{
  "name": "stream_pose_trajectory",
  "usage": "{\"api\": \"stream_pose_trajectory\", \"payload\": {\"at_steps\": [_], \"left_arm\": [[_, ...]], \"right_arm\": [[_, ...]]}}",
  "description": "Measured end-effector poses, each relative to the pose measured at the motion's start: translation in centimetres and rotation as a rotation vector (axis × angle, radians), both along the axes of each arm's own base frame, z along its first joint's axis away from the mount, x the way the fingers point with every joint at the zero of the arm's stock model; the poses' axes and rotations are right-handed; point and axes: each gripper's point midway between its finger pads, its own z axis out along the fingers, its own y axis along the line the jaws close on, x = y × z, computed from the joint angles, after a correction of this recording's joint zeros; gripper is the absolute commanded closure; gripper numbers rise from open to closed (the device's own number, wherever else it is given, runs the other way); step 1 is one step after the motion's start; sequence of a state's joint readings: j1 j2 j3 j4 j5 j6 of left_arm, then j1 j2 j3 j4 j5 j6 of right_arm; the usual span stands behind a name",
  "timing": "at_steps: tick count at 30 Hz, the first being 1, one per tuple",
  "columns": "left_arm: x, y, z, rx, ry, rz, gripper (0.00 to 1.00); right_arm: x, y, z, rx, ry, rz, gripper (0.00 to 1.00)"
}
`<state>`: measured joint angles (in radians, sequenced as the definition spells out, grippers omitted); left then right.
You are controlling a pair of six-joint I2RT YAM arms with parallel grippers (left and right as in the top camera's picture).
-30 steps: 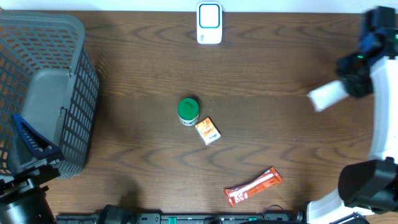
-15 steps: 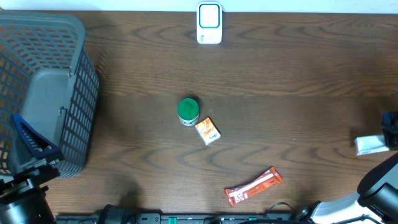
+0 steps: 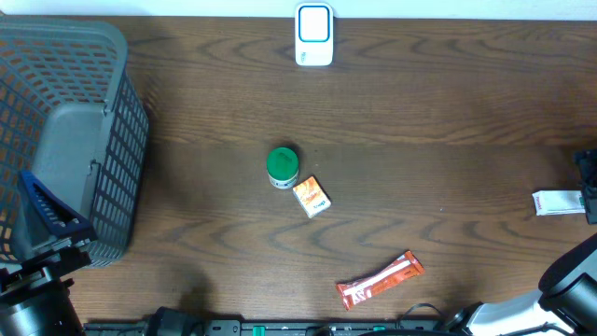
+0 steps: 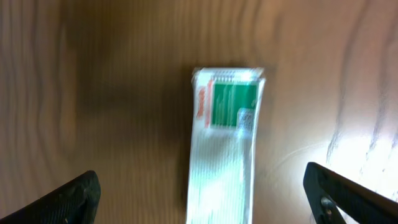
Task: Scan the item barcode
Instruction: 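Carry the Panadol box to the right edge and set it down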
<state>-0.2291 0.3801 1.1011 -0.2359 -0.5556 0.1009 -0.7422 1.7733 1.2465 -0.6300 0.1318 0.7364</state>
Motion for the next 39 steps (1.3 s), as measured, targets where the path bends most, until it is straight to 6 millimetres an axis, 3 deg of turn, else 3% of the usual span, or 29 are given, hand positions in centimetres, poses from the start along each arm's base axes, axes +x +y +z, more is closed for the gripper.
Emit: {"api": "stream_pose_trajectory", "payload": {"at_steps": [4,6,7,8,9,11,12,13,15,18,22,23,26,27,31,39], "left_arm": [[0.0,0.0,-0.1,0.001,0.006,0.000,0.09],[0.1,0.0,-0.4,0.004,0.017,0.001,0.09],[0.2,0.0,-0.4,0.004,0.019,0.001,0.09],[0.2,0.0,-0.4,0.004,0.020,0.001,0.09],[0.2,0.0,-0.4,0.004,0.020,0.001,0.09],[0.2,0.0,-0.4,0.005,0.021,0.001,0.09],[0.2,0.0,-0.4,0.004,0.020,0.001,0.09],[0.2,0.0,-0.4,0.005,0.022,0.001,0.09],[0.2,0.0,-0.4,0.004,0.020,0.001,0.09],[0.2,0.0,-0.4,0.005,0.021,0.001,0.09],[0.2,0.0,-0.4,0.005,0.022,0.001,0.09],[0.2,0.0,-0.4,0.005,0.021,0.001,0.09],[0.2,0.0,-0.5,0.005,0.022,0.001,0.09],[0.2,0.0,-0.4,0.005,0.022,0.001,0.09],[0.2,0.0,-0.4,0.004,0.021,0.001,0.09],[0.1,0.0,-0.4,0.003,0.021,0.003,0.09]], "right_arm": [[1.1,1.6,1.6,0.059,-0.040,0.110,0.01],[1.9,2.6,5.1,0.042,-0.115,0.166,0.01],[2.1,4.1,7.7,0.028,-0.160,0.206,0.01],[2.2,5.1,8.9,0.023,-0.178,0.230,0.01],[2.2,7.8,11.1,0.040,-0.208,0.297,0.01],[2.0,10.9,12.2,0.089,-0.218,0.368,0.01],[1.1,14.0,12.1,0.173,-0.190,0.427,0.01],[0.8,15.7,12.0,0.218,-0.179,0.463,0.01],[-0.6,20.1,11.3,0.355,-0.118,0.571,0.01],[-2.4,24.7,10.2,0.483,-0.030,0.716,0.01],[-4.5,28.8,8.4,0.592,0.038,0.915,0.01],[-5.3,30.1,7.1,0.639,0.042,0.983,0.01],[-6.7,31.9,4.2,0.721,0.034,1.059,0.07],[-7.1,32.3,3.3,0.744,0.032,1.066,0.01],[-8.8,33.7,-1.1,0.800,0.011,1.072,0.01],[-12.5,34.5,-5.1,0.855,0.093,0.982,0.01]]}}
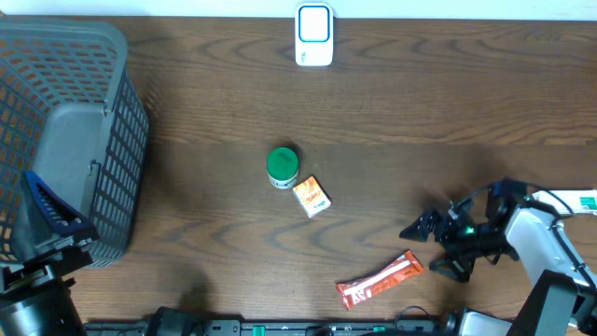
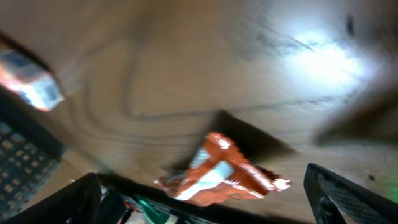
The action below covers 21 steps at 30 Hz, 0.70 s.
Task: Scan the item barcode
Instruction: 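Carry the Panadol box to the right edge and set it down, then grasp the red snack bar with the right gripper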
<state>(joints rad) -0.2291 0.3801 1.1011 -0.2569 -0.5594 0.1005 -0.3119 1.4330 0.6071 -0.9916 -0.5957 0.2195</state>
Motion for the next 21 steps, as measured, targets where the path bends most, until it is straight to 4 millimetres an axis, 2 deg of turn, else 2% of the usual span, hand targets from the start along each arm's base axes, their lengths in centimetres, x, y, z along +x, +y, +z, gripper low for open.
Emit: {"api": "stream_pose_trajectory", "payload": {"at_steps": [4,9,11,13,14,17,19,21], "left_arm": [[-0.1,0.0,0.0,0.000,0.000,0.000,0.09],[-0.3,0.1,0.1,-0.001,-0.007,0.000,0.09],[-0.3,0.1,0.1,-0.001,-0.006,0.000,0.09],[-0.3,0.1,0.1,-0.001,-0.006,0.000,0.09],[-0.3,0.1,0.1,-0.001,-0.006,0.000,0.09],[-0.3,0.1,0.1,-0.002,-0.007,0.000,0.09],[-0.3,0.1,0.1,-0.001,-0.007,0.000,0.09],[-0.3,0.1,0.1,-0.001,-0.007,0.000,0.09]], "right_arm": [[-1.7,0.7,-1.3,0.019,0.045,-0.030,0.01],[-1.9,2.2,-1.4,0.107,0.030,-0.101,0.03],[-1.8,3.0,-1.3,0.162,0.027,-0.136,0.18],[-2.0,3.3,-1.5,0.178,0.033,-0.150,0.25],[-2.2,3.5,-1.6,0.187,0.036,-0.154,0.32],[-2.8,3.5,-2.1,0.176,0.053,-0.152,0.62],[-3.2,3.3,-2.6,0.155,0.064,-0.143,0.96],[-3.2,3.1,-2.8,0.137,0.052,-0.128,0.99]]}}
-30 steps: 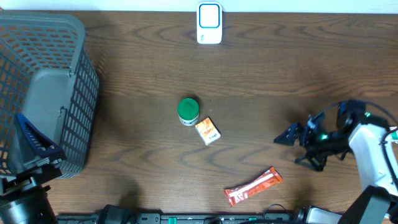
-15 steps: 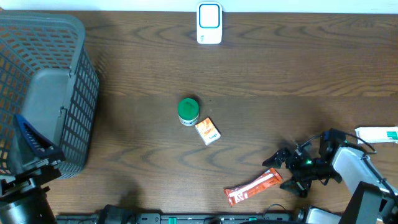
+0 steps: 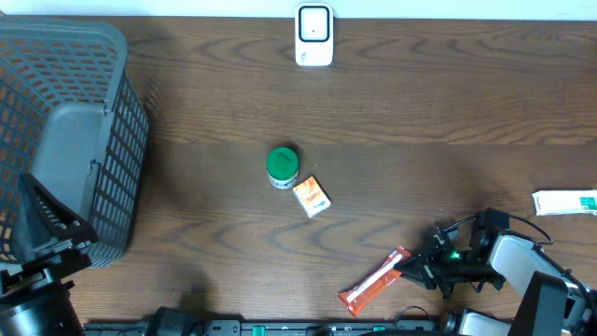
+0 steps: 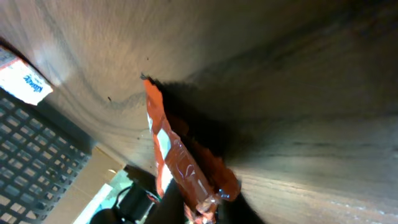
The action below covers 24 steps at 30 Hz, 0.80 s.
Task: Scan the item barcode
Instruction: 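Grasp the red snack bar with the right gripper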
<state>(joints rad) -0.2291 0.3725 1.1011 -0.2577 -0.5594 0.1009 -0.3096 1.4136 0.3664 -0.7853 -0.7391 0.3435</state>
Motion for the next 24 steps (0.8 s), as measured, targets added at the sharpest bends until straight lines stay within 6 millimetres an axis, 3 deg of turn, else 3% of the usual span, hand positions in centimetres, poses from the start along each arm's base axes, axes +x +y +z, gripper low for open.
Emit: {"api": "stream_pose_trajectory", "payload": {"at_steps": [5,10,13,19,24], "left_arm": [[0.0,0.0,0.0,0.000,0.000,0.000,0.09],[0.0,0.0,0.0,0.000,0.000,0.000,0.09],[0.0,0.0,0.0,0.000,0.000,0.000,0.09],[0.0,0.0,0.0,0.000,0.000,0.000,0.09],[0.0,0.0,-0.1,0.001,0.003,0.000,0.09]], "right_arm": [[0.7,-0.1,-0.1,0.000,-0.036,-0.005,0.99],[3.6,0.3,0.5,0.052,-0.213,-0.011,0.99],[5.5,0.7,2.0,0.104,-0.348,-0.012,0.99],[10.1,0.6,7.1,0.137,-0.736,0.019,0.99],[11.7,0.2,9.3,0.125,-0.863,0.019,0.99]]}}
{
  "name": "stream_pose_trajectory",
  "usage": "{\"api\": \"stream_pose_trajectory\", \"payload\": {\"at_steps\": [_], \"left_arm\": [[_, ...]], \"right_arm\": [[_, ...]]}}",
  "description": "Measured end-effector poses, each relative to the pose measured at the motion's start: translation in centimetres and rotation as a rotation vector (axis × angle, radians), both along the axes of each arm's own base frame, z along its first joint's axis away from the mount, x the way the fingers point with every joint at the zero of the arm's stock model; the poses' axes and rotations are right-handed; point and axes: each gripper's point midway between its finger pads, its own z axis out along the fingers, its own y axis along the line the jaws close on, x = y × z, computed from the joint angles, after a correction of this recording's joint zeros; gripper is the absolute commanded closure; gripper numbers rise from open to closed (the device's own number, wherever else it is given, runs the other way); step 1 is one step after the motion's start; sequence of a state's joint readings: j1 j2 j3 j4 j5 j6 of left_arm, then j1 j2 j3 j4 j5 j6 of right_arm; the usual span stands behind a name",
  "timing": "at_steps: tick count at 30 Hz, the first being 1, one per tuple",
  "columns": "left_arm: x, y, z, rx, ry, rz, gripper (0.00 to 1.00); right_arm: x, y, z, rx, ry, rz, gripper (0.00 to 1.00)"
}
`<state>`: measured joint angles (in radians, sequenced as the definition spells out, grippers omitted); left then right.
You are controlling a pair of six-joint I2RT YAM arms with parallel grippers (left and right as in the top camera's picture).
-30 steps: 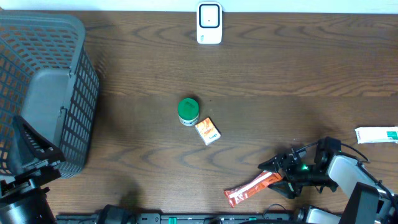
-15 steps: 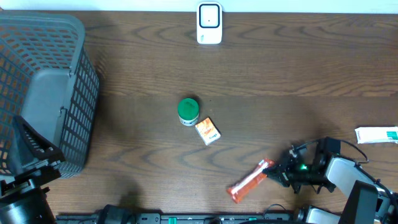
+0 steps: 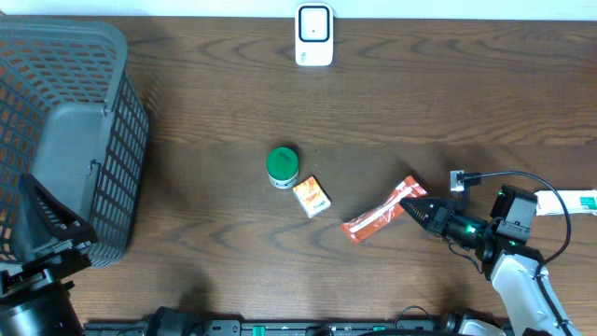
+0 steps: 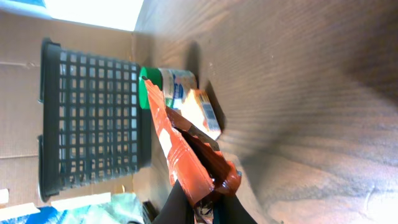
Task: Scan the item barcode
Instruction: 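Grasp the red snack bar with the right gripper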
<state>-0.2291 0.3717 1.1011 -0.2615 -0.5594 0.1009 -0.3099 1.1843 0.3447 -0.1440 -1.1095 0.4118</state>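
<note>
My right gripper (image 3: 418, 209) (image 4: 205, 196) is shut on one end of a long orange-red snack wrapper (image 3: 378, 218) (image 4: 180, 149), which hangs lifted over the table right of centre. The white barcode scanner (image 3: 314, 35) stands at the table's far edge, centre. My left gripper is out of view; only a part of that arm shows at the lower left corner.
A green-lidded jar (image 3: 282, 166) (image 4: 168, 81) and a small orange box (image 3: 312, 197) (image 4: 205, 112) sit mid-table, left of the wrapper. A dark mesh basket (image 3: 65, 140) (image 4: 93, 118) fills the left side. A white-and-green packet (image 3: 569, 202) lies at the right edge.
My right gripper held the wrapper low near the front edge. Now it holds it higher and farther back, closer to the orange box, and the wrapper is off the table.
My right gripper hung open over the white-and-green packet at the right edge. Then it was open beside the snack wrapper near the front. Then it was shut on the wrapper's end, and now the wrapper is lifted toward mid-table.
</note>
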Motion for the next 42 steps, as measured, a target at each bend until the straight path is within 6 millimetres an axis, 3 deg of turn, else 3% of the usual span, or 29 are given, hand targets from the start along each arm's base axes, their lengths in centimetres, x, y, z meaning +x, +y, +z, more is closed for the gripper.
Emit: {"api": "stream_pose_trajectory", "payload": {"at_steps": [5,10,11,12,13,15,16,17,24,27,28,29,34,38,42], "left_arm": [[0.0,0.0,-0.1,0.001,0.004,0.000,0.09],[0.1,0.0,-0.2,0.001,0.008,0.000,0.09],[0.1,0.0,-0.2,0.002,0.008,0.000,0.09],[0.1,0.0,-0.2,0.002,0.008,0.000,0.09],[0.1,0.0,-0.2,0.002,0.008,0.000,0.09],[0.1,0.0,-0.2,0.001,0.008,0.000,0.09],[0.1,0.0,-0.2,0.002,0.008,0.000,0.09],[0.1,0.0,-0.2,0.002,0.008,0.000,0.09],[0.1,0.0,-0.2,0.002,0.008,0.000,0.09],[0.1,0.0,-0.2,0.002,0.008,0.000,0.09],[0.1,0.0,-0.2,0.002,0.008,0.000,0.09],[0.1,0.0,-0.2,0.002,0.008,0.000,0.09],[0.1,0.0,-0.2,0.002,0.008,0.000,0.09],[0.1,0.0,-0.2,0.003,0.011,0.000,0.09],[0.1,0.0,-0.2,0.003,0.011,0.000,0.09]], "right_arm": [[-0.1,-0.2,-1.7,-0.055,0.101,-0.051,0.99],[-0.3,1.2,-3.6,-0.158,0.179,-0.049,0.99],[-0.4,1.4,-3.9,-0.176,0.193,-0.050,0.85],[-0.5,1.5,-4.3,-0.198,0.210,-0.060,0.57],[-0.5,1.5,-4.7,-0.222,0.227,-0.071,0.44],[-0.6,1.3,-5.4,-0.255,0.266,-0.105,0.36],[-0.6,1.3,-5.5,-0.264,0.274,-0.116,0.10],[-0.5,1.1,-5.7,-0.274,0.285,-0.134,0.01],[-0.9,0.0,-6.7,-0.314,0.365,-0.208,0.08],[-1.0,-0.3,-7.0,-0.315,0.394,-0.232,0.15],[-0.8,-0.3,-7.1,-0.311,0.402,-0.240,0.15],[-0.7,-0.3,-7.2,-0.306,0.410,-0.243,0.02],[1.2,1.8,-6.9,-0.276,0.376,-0.197,0.01],[1.8,3.8,-7.6,-0.254,0.387,-0.142,0.29],[1.2,3.8,-8.6,-0.257,0.449,-0.144,0.61]]}}
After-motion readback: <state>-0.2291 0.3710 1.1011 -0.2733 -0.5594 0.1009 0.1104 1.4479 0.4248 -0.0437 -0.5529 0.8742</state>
